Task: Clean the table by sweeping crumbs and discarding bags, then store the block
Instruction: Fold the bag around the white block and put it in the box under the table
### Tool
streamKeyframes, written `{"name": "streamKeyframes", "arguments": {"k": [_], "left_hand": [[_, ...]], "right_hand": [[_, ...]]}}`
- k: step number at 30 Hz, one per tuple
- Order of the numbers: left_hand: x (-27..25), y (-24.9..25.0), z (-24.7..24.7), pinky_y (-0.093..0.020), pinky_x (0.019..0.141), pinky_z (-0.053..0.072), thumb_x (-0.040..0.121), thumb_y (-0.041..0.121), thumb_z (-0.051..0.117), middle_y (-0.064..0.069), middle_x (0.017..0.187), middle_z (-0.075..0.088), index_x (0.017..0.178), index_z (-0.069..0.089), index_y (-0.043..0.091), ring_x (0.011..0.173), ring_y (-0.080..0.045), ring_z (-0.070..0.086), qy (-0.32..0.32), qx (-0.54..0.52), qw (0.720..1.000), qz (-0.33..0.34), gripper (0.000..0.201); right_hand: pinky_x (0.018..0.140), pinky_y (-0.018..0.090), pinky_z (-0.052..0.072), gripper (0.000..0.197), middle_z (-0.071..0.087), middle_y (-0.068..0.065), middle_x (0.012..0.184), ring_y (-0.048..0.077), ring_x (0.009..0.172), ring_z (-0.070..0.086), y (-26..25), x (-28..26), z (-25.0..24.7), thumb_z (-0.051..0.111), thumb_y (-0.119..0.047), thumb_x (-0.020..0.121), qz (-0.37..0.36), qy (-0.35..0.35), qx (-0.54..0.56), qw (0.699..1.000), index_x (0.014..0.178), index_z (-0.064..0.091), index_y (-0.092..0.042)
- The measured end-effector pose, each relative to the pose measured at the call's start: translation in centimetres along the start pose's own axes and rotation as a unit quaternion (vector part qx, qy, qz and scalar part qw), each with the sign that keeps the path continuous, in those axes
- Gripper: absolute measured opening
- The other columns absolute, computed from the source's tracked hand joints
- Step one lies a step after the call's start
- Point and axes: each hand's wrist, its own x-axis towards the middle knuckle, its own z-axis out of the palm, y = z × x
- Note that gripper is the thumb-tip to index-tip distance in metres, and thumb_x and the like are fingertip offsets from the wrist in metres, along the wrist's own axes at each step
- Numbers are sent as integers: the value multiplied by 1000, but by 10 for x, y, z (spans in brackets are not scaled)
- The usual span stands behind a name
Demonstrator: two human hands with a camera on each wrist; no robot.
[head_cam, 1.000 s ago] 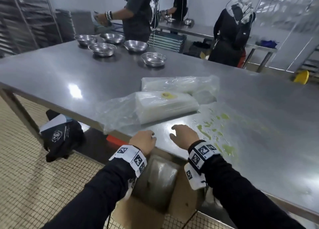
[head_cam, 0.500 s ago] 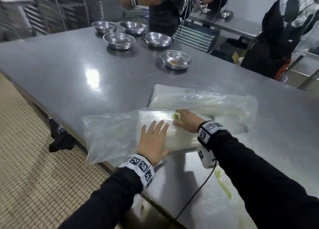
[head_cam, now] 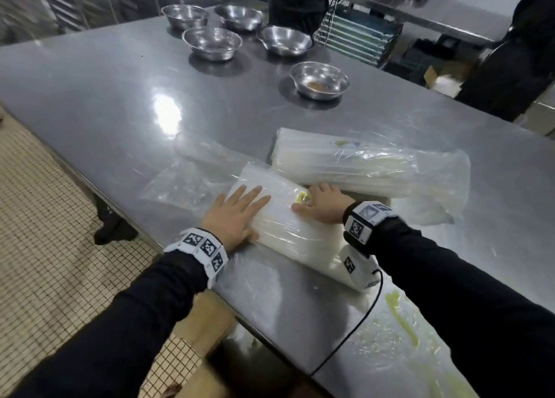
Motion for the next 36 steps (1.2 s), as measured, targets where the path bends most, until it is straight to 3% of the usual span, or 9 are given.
{"name": "streamKeyframes", "arguments": {"k": [4, 8, 14, 19, 22, 26, 29, 31, 36], "left_hand": [[-6, -24, -6, -44, 118, 5, 94, 30, 47, 1, 158, -16, 149, -9, 30, 147, -23, -7, -9, -7, 1000, -2, 78], [-20, -27, 3, -45, 118, 3, 97, 27, 41, -12, 157, -17, 150, -8, 15, 145, -30, -12, 19, -176, 983, -43, 72], [-36, -19, 16, -42, 119, -5, 90, 56, 39, -16, 155, -22, 145, -21, 5, 144, -26, -17, -28, -478, 869, -122, 96], [-40, -25, 22, -42, 118, 15, 82, 67, 43, -11, 158, -12, 141, -30, 8, 145, -28, 12, -87, -489, 863, -90, 111], [-45, -39, 31, -41, 117, 22, 79, 67, 48, -13, 159, -1, 142, -30, 10, 143, -29, 21, -108, -482, 868, -59, 115], [-49, -59, 36, -26, 103, 36, 81, 57, 55, -10, 155, 20, 147, -17, 9, 137, -27, 34, -131, -503, 854, -24, 109], [-46, -77, 31, -40, 89, 54, 76, 56, 63, -11, 143, 41, 149, -5, 19, 121, -30, 53, -176, -524, 833, -2, 106], [-32, -88, 40, -48, 88, 54, 53, 76, 66, -7, 140, 46, 147, 5, 30, 119, -27, 55, -182, -520, 834, 23, 121], [11, -97, 93, -54, 101, 43, 38, 89, 60, -11, 140, 47, 144, 21, 23, 123, -29, 52, -169, -526, 834, 13, 131]], "right_hand": [[112, 42, 24, 75, 33, 16, 140, 35, 135, 28, -16, -9, 7, 41, -63, 88, 25, -21, 21, 999, 139, 33, -8], [109, 42, 28, 83, 34, 14, 143, 34, 134, 33, -23, -17, 3, 52, -64, 82, 69, -23, 70, 995, 143, 28, -14], [93, 46, 49, 96, 52, 14, 130, 32, 108, 59, -41, -29, 16, 57, -73, 65, 109, -11, 148, 983, 139, 26, -20], [96, 47, 46, 114, 49, 15, 131, 33, 111, 56, -71, -54, 43, 42, -86, 47, 151, -2, 182, 972, 139, 24, -22], [95, 42, 46, 95, 52, 17, 131, 31, 112, 56, -94, -80, 56, 49, -74, 73, 162, -17, 207, 965, 140, 22, -11], [68, 34, 51, 72, 58, 12, 115, 26, 96, 56, -111, -110, 59, 50, -57, 87, 188, -61, 214, 957, 133, 26, -7], [72, 36, 53, 69, 58, 6, 101, 24, 98, 57, -114, -119, 53, 50, -56, 88, 194, -62, 266, 942, 138, 27, -13], [67, 27, 44, 76, 53, 11, 125, 26, 113, 53, -117, -119, 52, 47, -55, 90, 196, -30, 300, 933, 146, 17, -13], [69, 20, 48, 62, 63, 2, 97, 18, 91, 59, -131, -90, 85, 61, -66, 75, 149, 17, 439, 886, 104, 62, -11]]}}
